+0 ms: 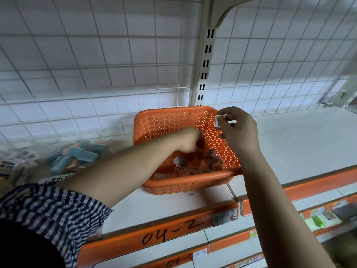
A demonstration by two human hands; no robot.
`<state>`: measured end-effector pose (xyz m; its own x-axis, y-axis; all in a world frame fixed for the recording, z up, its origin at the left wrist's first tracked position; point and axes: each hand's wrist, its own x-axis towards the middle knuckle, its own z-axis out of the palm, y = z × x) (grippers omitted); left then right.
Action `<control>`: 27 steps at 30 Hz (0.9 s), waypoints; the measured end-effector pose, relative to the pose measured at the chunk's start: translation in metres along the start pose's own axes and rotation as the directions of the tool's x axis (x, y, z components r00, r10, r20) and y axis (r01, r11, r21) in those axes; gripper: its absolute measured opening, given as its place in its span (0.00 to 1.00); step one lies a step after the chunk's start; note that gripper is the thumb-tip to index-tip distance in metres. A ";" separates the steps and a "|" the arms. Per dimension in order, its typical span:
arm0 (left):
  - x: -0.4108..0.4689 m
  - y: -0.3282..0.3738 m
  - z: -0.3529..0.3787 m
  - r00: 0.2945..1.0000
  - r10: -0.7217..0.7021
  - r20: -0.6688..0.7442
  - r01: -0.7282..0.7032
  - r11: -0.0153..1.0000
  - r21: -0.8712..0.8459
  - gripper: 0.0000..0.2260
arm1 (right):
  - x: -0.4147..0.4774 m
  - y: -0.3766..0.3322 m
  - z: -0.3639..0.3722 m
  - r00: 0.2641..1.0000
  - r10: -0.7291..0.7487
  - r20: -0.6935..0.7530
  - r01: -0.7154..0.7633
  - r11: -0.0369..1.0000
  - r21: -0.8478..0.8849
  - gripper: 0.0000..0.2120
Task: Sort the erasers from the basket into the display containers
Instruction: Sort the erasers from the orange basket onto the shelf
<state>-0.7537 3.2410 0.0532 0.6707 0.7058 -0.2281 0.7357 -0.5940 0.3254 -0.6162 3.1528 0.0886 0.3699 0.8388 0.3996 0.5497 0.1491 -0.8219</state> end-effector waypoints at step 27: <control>-0.251 -0.069 -0.089 0.682 -0.307 -0.663 -0.059 0.881 -0.469 0.13 | -0.039 -0.128 0.098 0.921 -0.174 0.349 0.027 0.921 0.389 0.07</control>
<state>-0.9813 3.1396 0.1691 0.1693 0.9202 0.3530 0.5651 -0.3841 0.7302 -0.7740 3.1522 0.1384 -0.0167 0.9291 0.3695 0.2250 0.3635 -0.9040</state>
